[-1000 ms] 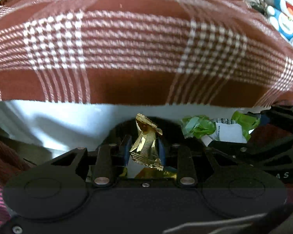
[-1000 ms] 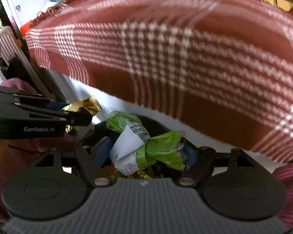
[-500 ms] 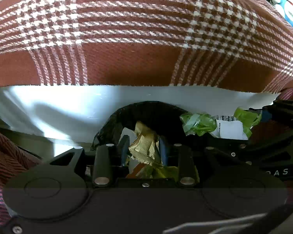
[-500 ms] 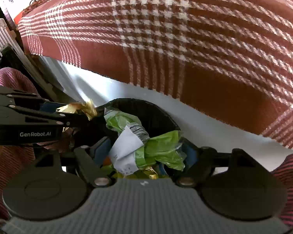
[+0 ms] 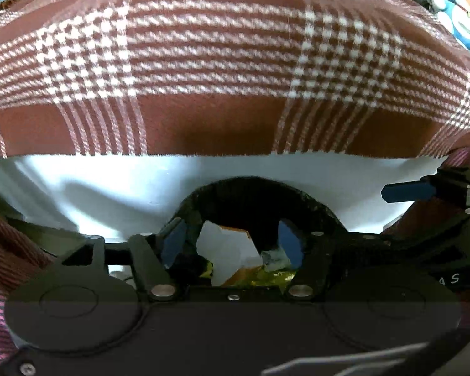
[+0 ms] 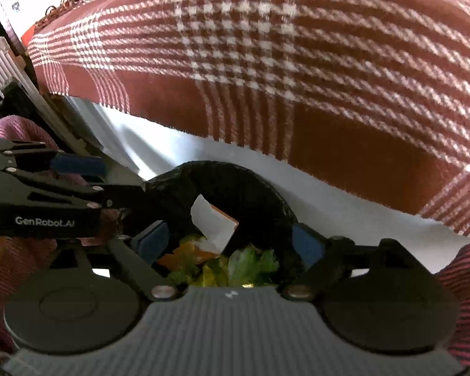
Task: Collect trash
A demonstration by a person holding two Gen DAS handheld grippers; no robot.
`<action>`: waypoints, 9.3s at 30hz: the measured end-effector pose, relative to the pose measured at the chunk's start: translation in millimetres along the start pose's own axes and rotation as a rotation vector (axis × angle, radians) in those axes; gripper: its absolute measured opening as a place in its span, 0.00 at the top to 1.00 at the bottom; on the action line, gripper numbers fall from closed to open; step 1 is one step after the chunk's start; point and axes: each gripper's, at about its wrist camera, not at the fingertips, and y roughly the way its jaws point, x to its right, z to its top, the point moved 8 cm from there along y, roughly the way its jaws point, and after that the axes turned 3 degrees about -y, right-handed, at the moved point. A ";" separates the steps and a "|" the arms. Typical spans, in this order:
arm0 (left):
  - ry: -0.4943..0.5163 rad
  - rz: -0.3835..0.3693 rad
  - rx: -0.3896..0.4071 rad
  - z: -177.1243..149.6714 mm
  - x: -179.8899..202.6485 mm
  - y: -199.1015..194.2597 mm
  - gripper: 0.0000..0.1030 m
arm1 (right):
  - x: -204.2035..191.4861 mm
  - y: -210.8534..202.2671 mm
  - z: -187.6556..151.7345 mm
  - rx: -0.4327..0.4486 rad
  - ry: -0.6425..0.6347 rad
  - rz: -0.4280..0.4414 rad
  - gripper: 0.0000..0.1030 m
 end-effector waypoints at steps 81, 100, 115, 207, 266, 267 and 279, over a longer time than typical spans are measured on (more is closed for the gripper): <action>-0.061 -0.114 0.397 369.7 16.7 86.2 0.51 | 166.4 75.4 422.6 0.350 0.145 -0.167 0.11; -0.100 -0.054 0.356 390.7 33.3 122.0 0.77 | 165.8 34.4 391.1 0.327 0.146 -0.113 0.56; -0.042 -0.072 0.417 339.1 31.8 37.5 0.77 | 133.3 -27.6 314.8 0.381 0.112 -0.066 0.56; -0.102 0.021 -0.101 -15.1 4.1 22.3 0.52 | -30.1 0.5 -12.7 -0.023 -0.001 0.055 0.33; -0.101 0.042 -0.124 -16.0 1.7 22.4 0.32 | -29.7 -6.0 -14.0 -0.008 0.019 0.022 0.26; -0.101 0.042 -0.124 -16.0 1.6 22.5 0.31 | -29.6 -6.0 -14.1 -0.009 0.019 0.022 0.26; -0.100 0.040 -0.124 -15.7 1.6 23.0 0.29 | -29.1 -7.4 -14.9 -0.008 0.018 0.022 0.26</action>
